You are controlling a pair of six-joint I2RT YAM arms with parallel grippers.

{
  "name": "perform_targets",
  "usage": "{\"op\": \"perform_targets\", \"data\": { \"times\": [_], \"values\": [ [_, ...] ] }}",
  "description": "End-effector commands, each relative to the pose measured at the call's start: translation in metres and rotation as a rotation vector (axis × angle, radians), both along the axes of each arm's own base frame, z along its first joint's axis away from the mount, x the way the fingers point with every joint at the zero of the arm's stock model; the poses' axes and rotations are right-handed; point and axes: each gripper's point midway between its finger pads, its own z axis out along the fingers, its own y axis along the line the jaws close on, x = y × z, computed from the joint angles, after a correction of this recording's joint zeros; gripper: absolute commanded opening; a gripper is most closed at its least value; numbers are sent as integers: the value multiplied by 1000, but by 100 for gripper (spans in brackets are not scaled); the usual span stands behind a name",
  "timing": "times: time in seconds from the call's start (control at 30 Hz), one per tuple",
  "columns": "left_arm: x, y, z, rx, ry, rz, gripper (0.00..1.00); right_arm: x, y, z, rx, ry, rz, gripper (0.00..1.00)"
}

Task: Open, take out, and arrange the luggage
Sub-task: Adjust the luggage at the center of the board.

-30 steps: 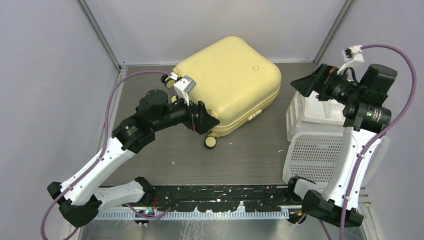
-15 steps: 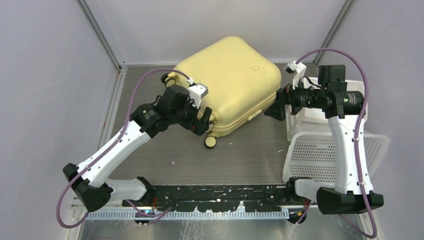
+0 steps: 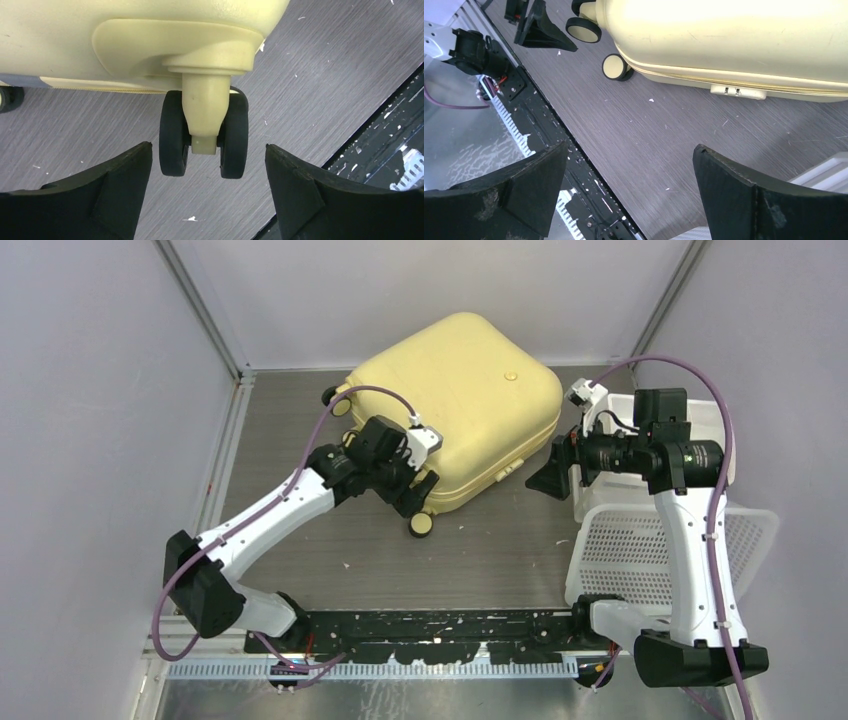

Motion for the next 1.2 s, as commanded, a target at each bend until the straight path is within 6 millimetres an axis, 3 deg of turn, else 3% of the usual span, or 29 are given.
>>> {"op": "perform_targets", "data": {
  "times": [0.0, 0.27, 0.4, 0.5, 0.7, 0.87, 1.0, 1.17],
  "values": [
    [17, -14, 15, -70, -102, -48, 80, 1, 5, 6, 39, -30, 22, 100],
    [17, -20, 13, -126, -114, -37, 44, 2, 5, 6, 60, -24, 12, 100],
    [16, -7, 17, -103, -163, -20, 3, 1, 4, 6, 66, -22, 8, 100],
    [18, 18, 23, -63, -202, 35, 1, 3, 4, 6, 69, -21, 3, 100],
    [28, 89, 39, -85, -196, 281, 0, 10, 3, 7, 82, -1, -12, 100],
    [21, 137, 33, -90, -143, 467, 0, 23, 6, 9, 115, 34, -27, 100],
    [20, 184, 23, -30, -147, 675, 0, 44, 7, 11, 146, 47, -61, 99],
    [27, 235, 24, -10, -172, 901, 0, 92, 1, 20, 144, 14, -201, 84]
  ]
}}
